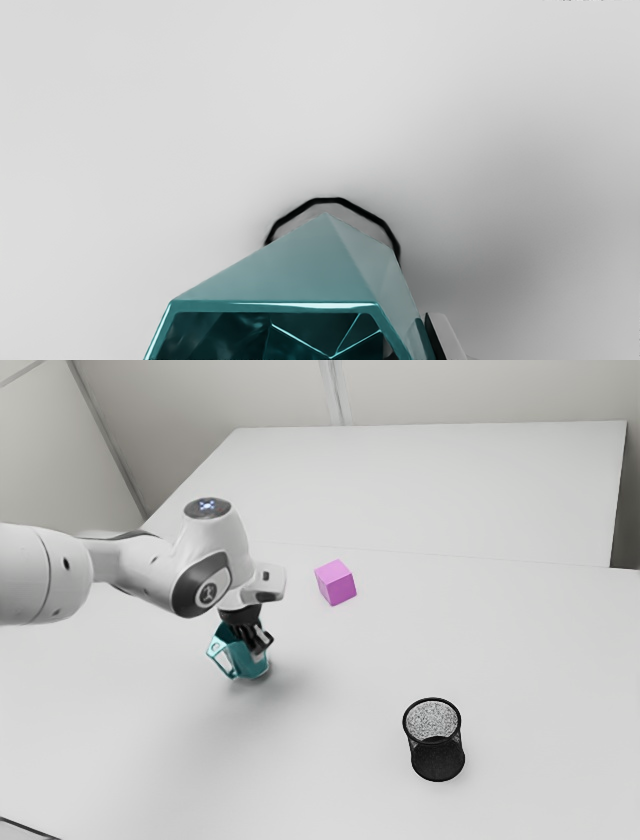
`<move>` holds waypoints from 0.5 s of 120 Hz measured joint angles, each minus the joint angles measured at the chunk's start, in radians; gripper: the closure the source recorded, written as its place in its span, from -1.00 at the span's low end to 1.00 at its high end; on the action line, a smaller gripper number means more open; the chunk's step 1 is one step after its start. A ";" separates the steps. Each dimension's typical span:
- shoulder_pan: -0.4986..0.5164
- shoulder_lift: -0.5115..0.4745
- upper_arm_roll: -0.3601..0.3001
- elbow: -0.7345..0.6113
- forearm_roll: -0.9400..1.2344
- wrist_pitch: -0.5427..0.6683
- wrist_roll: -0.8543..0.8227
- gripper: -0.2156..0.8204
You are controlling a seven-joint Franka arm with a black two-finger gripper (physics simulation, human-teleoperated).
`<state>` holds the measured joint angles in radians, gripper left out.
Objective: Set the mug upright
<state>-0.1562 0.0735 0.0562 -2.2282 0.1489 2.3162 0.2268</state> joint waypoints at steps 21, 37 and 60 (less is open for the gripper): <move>0.000 0.007 -0.015 0.003 0.000 0.005 -0.057 0.91; 0.001 0.014 -0.016 0.003 0.000 0.010 -0.092 0.91; 0.001 0.020 -0.020 0.006 -0.003 0.010 -0.128 0.87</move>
<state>-0.1549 0.0931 0.0361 -2.2220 0.1463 2.3267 0.0983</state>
